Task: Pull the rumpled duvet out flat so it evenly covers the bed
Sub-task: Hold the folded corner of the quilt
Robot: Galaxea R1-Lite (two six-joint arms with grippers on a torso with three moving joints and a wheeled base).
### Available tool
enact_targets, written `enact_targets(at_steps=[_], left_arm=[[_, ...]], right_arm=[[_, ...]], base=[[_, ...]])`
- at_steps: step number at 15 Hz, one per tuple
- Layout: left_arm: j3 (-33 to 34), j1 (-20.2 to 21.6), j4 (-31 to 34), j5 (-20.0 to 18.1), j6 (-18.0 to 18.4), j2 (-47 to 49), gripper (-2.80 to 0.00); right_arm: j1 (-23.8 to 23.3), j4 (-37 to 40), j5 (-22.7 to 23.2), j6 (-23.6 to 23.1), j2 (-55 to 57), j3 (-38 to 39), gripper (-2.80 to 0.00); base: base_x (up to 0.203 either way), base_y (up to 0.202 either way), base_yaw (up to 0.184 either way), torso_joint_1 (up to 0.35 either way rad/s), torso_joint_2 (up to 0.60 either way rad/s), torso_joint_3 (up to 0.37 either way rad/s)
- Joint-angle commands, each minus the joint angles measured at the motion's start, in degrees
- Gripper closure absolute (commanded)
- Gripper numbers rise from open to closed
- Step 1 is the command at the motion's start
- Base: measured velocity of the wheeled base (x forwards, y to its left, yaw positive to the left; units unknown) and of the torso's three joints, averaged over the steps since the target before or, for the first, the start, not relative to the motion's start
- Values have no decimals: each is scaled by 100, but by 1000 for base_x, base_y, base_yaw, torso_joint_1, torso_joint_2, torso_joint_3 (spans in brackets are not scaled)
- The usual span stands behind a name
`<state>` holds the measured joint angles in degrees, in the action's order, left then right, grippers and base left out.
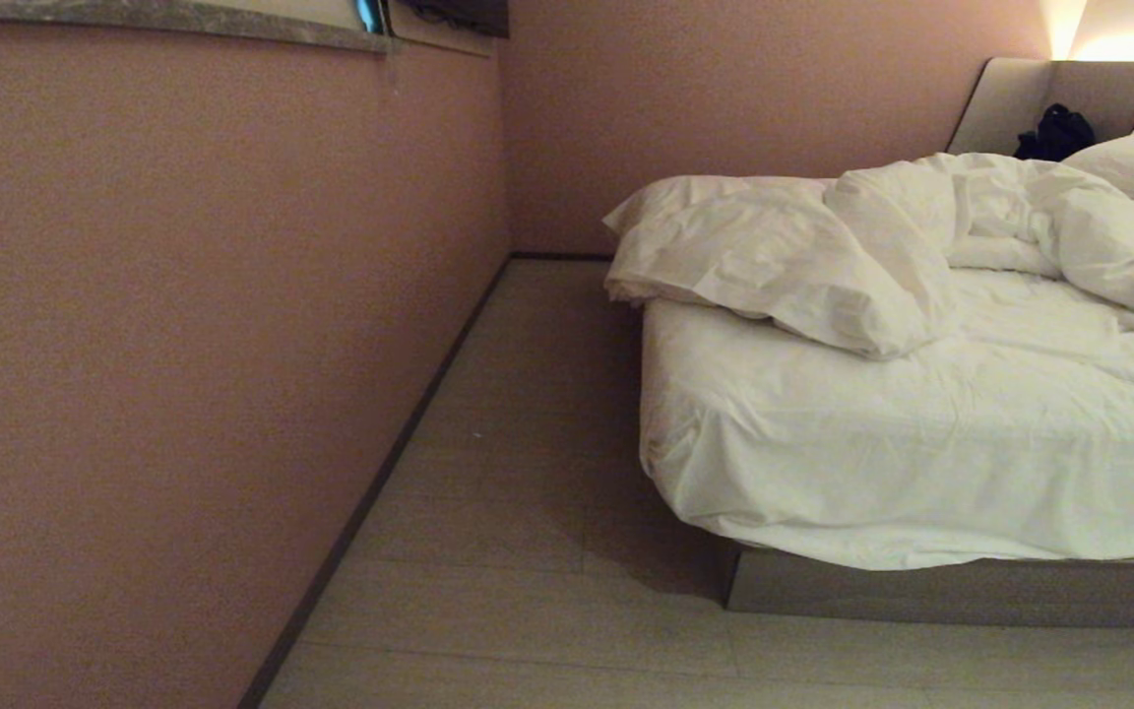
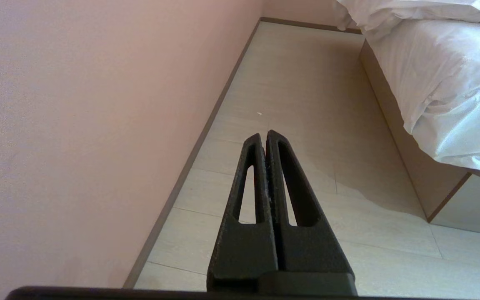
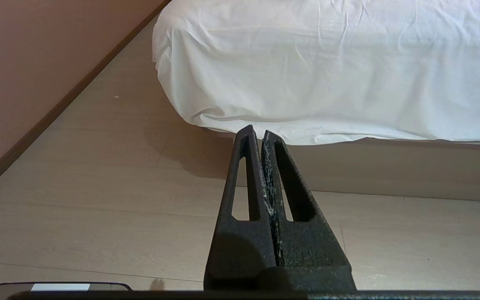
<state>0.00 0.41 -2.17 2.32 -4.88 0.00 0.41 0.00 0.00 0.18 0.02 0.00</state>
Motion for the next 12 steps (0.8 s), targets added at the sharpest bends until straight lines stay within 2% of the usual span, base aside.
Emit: enact_targets(at_steps=[1, 12], left_arm=[[0, 2, -3, 5, -5, 0, 0], [0, 2, -3, 5, -5, 0, 0]], right_arm=[[2, 0, 0, -1, -2, 0, 0], [2, 0, 0, 6, -2, 0, 0]], base=[[0, 0, 0, 0, 0, 0], [0, 0, 0, 0, 0, 0]])
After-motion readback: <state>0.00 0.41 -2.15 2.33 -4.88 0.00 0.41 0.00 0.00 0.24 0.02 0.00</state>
